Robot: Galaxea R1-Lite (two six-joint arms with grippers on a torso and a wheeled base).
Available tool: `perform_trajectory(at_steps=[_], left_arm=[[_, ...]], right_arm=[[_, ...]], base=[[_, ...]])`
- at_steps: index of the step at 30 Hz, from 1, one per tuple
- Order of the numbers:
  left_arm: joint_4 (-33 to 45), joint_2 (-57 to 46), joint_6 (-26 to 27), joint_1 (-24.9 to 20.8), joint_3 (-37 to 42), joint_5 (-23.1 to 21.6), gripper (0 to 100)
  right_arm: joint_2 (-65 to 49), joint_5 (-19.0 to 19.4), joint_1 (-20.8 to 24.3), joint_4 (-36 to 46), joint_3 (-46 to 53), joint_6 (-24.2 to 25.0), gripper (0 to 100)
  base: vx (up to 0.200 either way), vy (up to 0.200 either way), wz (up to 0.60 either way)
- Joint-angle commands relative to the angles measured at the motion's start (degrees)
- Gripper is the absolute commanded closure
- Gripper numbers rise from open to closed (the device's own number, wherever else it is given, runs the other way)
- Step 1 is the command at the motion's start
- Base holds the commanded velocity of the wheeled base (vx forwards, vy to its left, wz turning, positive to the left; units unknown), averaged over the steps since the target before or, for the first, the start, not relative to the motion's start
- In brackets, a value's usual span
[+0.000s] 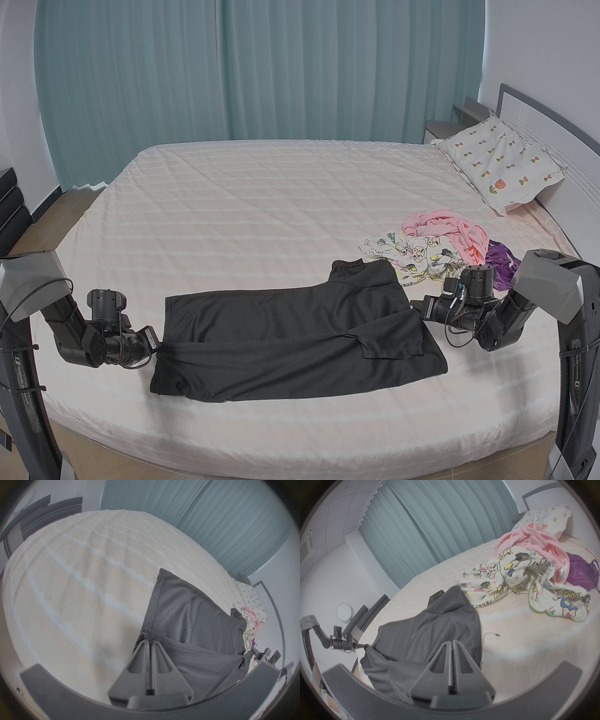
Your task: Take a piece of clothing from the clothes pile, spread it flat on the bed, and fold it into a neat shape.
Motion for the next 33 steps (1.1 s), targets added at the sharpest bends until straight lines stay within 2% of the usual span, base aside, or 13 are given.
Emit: perform_trajectory(at_steps=[1,5,13,14,21,24,28,29,33], left_arm=[[-0.03,-0.04,0.06,0.55,0.02,0.0,100],[-0.12,0.31,0.06,0.47,-0.15,0.53,100],[-0.12,1.19,-0.12,0.38,-2.44,0.79,100],[-0.12,1.19,-0.12,0.38,-2.62,0.79,0],[-0.03,2.25,-3.55,0.2,-4.64,0.79,0],[0.14,0.93,-4.34,0.55,-3.14,0.0,0],[-0.21,-1.71,-3.81,0.47,1.51,-1.58,0],[-0.38,-3.47,-3.55,0.2,5.12,-5.01,0],[-1.53,-5.14,-3.11,-1.73,10.22,-6.33,0]], right_arm=[[1.06,-1.31,0.03,0.06,-2.92,1.82,100],[2.91,-3.77,0.2,0.68,-5.03,2.26,100],[3.96,-4.03,0.29,1.29,-5.12,2.26,100],[4.05,-4.03,0.38,1.29,-5.21,2.26,0],[3.87,-4.03,-0.06,0.77,-4.94,3.05,0],[1.32,-4.03,-1.03,0.94,-3.45,6.74,0],[-1.84,-3.94,-1.29,0.94,0.59,10.08,0],[-3.16,-4.03,-1.29,0.94,3.14,11.31,0],[-4.48,-4.03,-1.47,0.33,8.59,13.51,0]], base=[[0.0,0.0,0.0],[0.0,0.0,0.0],[0.0,0.0,0.0],[0.0,0.0,0.0],[0.0,0.0,0.0],[0.0,0.0,0.0],[0.0,0.0,0.0],[0.0,0.0,0.0],[0.0,0.0,0.0]])
